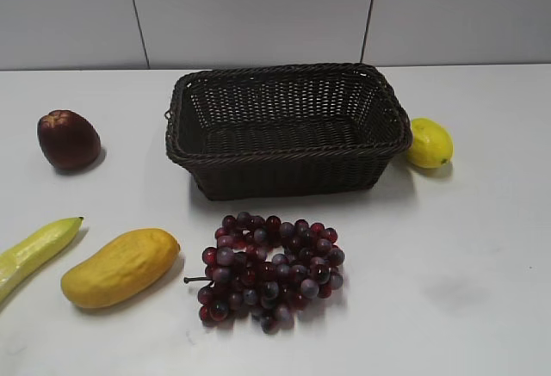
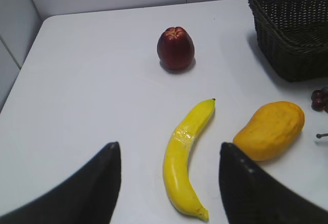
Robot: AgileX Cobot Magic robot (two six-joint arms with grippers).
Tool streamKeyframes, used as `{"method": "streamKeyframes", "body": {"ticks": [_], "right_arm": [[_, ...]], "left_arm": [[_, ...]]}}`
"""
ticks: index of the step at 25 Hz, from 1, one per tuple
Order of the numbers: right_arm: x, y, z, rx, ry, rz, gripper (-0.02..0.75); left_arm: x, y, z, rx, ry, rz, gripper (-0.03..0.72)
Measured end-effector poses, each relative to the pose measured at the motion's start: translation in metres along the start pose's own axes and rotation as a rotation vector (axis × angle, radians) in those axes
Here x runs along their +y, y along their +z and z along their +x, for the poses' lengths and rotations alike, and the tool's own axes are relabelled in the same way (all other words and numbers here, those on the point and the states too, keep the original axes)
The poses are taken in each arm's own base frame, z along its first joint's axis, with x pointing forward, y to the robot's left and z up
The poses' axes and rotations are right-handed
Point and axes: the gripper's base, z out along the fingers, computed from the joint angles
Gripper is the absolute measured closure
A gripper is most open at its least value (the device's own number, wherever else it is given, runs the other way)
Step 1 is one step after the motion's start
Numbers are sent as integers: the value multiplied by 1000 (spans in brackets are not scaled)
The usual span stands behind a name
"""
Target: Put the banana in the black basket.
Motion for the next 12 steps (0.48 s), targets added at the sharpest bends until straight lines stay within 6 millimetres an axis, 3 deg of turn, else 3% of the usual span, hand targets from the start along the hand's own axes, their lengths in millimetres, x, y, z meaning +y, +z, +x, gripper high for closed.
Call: {"method": "streamKeyframes", "body": {"ticks": [12], "right_arm": [[0,0,0,0,0,0,219]], "left_arm": [[0,1,-1,9,0,-1,105]]}}
